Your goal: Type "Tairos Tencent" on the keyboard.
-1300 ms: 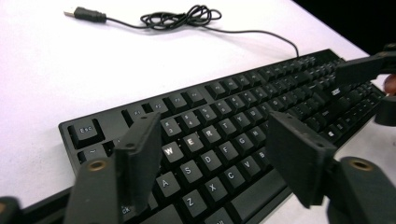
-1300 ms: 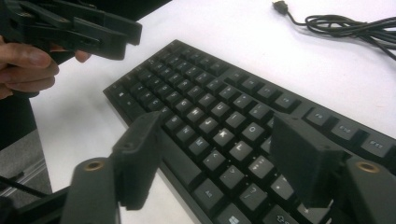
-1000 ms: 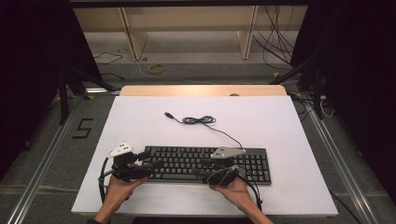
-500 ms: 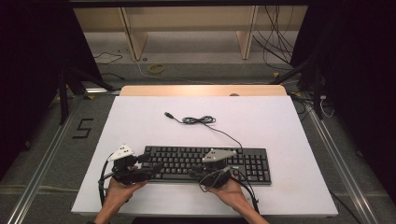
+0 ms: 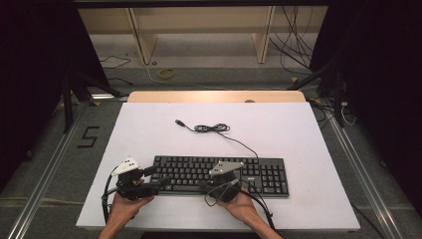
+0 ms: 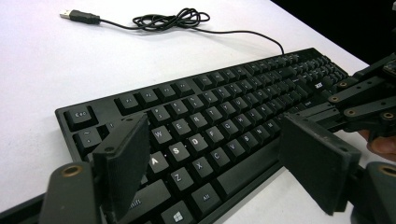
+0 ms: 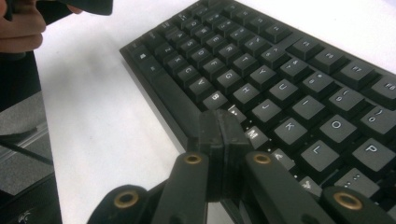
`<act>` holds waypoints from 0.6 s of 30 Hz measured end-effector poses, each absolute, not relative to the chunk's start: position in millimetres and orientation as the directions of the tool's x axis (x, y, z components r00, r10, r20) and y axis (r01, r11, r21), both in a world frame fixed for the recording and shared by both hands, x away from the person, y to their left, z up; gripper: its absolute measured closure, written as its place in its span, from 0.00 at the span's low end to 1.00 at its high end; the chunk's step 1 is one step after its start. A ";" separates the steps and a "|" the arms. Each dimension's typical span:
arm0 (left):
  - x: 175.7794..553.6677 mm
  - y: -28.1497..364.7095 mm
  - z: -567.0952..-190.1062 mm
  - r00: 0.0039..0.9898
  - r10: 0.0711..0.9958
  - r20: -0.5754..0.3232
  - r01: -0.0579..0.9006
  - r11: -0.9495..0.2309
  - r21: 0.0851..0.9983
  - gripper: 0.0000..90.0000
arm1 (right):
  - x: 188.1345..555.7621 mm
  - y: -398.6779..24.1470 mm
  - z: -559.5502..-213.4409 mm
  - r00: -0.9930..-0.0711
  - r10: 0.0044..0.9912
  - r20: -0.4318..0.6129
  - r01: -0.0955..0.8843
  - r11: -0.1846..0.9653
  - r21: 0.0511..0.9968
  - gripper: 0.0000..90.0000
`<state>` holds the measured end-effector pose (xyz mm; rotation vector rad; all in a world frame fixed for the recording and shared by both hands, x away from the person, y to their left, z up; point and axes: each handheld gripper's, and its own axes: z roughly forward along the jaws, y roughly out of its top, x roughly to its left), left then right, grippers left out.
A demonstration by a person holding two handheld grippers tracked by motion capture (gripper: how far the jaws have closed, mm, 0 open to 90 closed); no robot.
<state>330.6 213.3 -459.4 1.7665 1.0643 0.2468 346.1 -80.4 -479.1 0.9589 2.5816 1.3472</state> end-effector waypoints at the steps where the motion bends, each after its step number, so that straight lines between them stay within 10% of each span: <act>1: 330.4 213.5 -459.5 0.588 0.752 -0.298 0.543 -0.093 0.835 0.27 | 346.3 -79.9 -479.8 -0.803 0.559 0.209 0.492 0.421 0.762 1.00; 18: 327.1 215.6 -459.9 0.586 0.755 -0.293 0.542 -0.097 0.835 0.27 | 347.7 -76.2 -483.6 -0.801 0.566 0.197 0.493 0.437 0.752 1.00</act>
